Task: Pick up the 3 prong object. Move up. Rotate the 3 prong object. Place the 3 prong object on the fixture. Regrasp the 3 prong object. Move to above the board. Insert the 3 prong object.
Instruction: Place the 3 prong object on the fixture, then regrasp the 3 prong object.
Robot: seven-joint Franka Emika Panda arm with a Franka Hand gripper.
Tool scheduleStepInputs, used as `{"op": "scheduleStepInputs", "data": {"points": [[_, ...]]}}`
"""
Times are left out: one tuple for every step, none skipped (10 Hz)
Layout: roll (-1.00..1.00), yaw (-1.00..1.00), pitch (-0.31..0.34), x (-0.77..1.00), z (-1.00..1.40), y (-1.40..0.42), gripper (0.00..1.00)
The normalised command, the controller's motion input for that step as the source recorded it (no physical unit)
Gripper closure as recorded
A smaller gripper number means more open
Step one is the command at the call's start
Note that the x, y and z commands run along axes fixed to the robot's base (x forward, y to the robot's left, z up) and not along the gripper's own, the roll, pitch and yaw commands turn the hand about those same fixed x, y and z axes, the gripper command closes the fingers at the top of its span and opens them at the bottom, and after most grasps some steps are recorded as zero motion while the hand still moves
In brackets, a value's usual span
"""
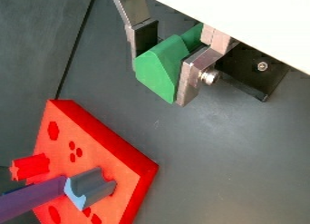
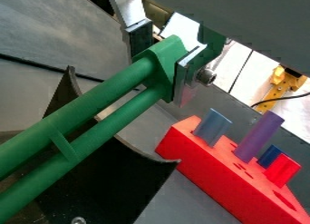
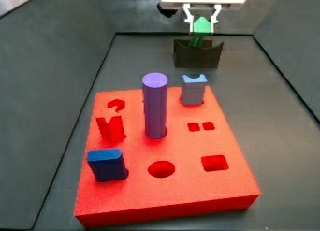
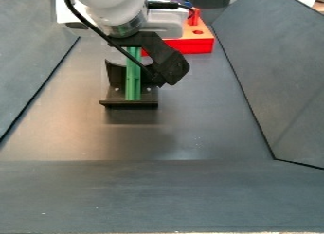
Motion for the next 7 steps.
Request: {"op": "scheduleStepInputs", "data": {"points": [[-0.03, 0.04, -0.054, 0.05, -0.60, 0.10, 1.00], [-0.03, 0.04, -0.052, 0.05, -0.60, 0.10, 1.00], [-0.03, 0.04, -0.050, 0.05, -0.60, 0.10, 1.00], [0.00, 0.00, 0.000, 0.00, 0.00, 0.00, 0.00], [-0.02, 0.06, -0.037, 0.00, 1.00, 0.00, 0.00], [-0.01, 0.06, -0.035, 0.00, 1.00, 0.00, 0.00], [0.01, 0.07, -0.013, -0.03, 1.00, 0.01, 0.00]]}}
